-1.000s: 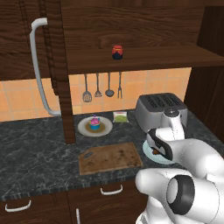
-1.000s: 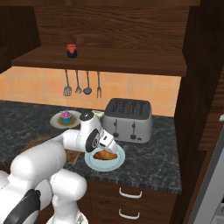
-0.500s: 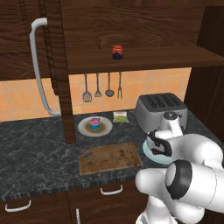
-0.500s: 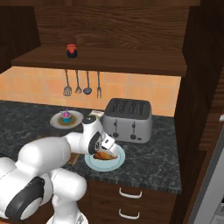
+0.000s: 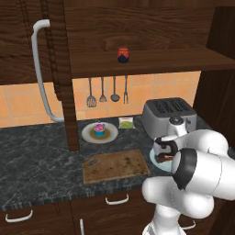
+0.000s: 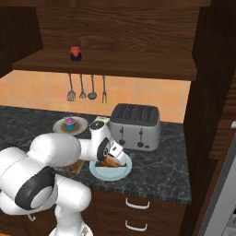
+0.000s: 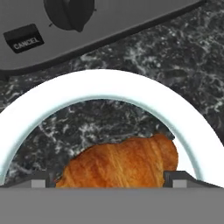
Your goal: From the different types of pastries on the counter, select a croissant and place it on the cutting board. Then retrieve a jar of jam from the cabinet and place it alongside the croissant on the cutting board.
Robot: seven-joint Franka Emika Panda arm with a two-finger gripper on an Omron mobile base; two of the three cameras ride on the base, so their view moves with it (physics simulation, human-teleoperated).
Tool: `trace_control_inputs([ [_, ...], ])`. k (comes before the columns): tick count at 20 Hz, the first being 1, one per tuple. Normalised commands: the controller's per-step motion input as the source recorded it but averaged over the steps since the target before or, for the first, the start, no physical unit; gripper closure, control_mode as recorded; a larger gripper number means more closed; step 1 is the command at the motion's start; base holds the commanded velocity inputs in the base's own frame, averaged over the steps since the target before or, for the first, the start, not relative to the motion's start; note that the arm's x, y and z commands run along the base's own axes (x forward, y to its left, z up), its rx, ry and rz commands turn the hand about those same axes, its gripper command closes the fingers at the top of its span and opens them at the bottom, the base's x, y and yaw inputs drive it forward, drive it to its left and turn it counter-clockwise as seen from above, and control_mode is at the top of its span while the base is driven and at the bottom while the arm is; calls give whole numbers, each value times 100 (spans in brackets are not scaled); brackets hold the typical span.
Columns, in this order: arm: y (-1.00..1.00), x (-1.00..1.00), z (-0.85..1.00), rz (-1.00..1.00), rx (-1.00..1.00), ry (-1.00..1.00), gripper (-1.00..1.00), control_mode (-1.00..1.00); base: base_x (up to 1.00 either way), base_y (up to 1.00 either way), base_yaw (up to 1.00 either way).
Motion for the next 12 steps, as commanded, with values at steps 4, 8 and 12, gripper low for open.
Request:
trace_control_inputs([
  [4, 1, -12, -29, -2, 0, 22, 100, -100, 0, 0, 0],
  [8, -1, -5, 40, 0, 12, 5, 100, -100, 0, 0, 0],
  [12, 3, 0, 63, -3, 8, 0, 100, -100, 0, 0, 0],
])
